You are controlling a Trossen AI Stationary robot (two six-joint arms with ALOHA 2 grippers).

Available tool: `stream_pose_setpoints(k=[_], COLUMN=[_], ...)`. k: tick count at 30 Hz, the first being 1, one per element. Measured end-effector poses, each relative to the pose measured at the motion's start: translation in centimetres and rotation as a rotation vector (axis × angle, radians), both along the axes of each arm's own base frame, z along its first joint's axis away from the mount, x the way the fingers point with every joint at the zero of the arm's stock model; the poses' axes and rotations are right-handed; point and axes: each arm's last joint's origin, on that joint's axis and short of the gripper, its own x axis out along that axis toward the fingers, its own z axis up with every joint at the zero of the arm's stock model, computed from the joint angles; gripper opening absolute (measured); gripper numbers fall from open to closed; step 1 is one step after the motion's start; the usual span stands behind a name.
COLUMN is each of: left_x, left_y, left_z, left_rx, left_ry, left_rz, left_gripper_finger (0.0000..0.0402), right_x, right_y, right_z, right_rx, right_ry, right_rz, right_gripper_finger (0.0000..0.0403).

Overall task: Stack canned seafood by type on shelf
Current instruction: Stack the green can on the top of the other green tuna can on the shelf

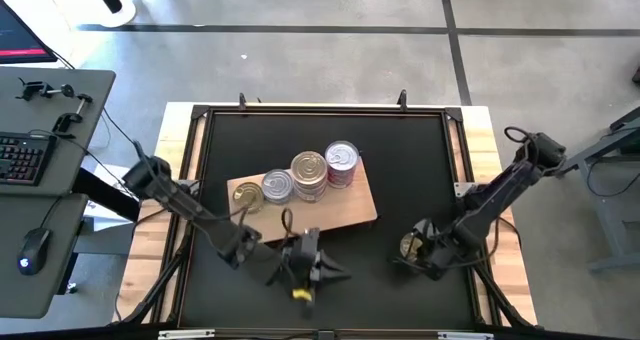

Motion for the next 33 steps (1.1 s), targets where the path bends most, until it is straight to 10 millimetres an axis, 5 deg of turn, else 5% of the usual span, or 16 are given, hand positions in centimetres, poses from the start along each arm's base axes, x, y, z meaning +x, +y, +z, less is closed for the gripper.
stream_pose_setpoints(k=[6, 13, 22, 28, 33], left_x=[-0.4, -3.5, -6.5, -6.7, -6.3], left_y=[-1.8, -2.0, -3.3, -3.7, -3.4], left_z=[0.4, 1.6, 0.3, 0.1, 0.1], left_rx=[0.055, 0.241, 0.264, 0.323, 0.398], left_ry=[-0.017, 0.094, 0.265, 0.262, 0.250], left_rz=[-0.031, -0.073, -0.139, -0.214, -0.295], left_gripper_finger=[0.0000, 0.0000, 0.0000, 0.0000, 0.0000], right_x=[-0.1, 0.8, 3.5, 7.4, 8.9], right_y=[0.9, 1.7, 4.3, 6.2, 6.5], right_z=[0.1, 0.1, -2.4, 0.0, 4.4], right_rx=[0.047, 0.115, 0.198, 0.190, 0.112], right_ry=[-0.033, -0.116, -0.154, -0.216, -0.194], right_rz=[0.004, -0.006, -0.061, -0.044, -0.046], right_gripper_finger=[0.0000, 0.0000, 0.0000, 0.0000, 0.0000])
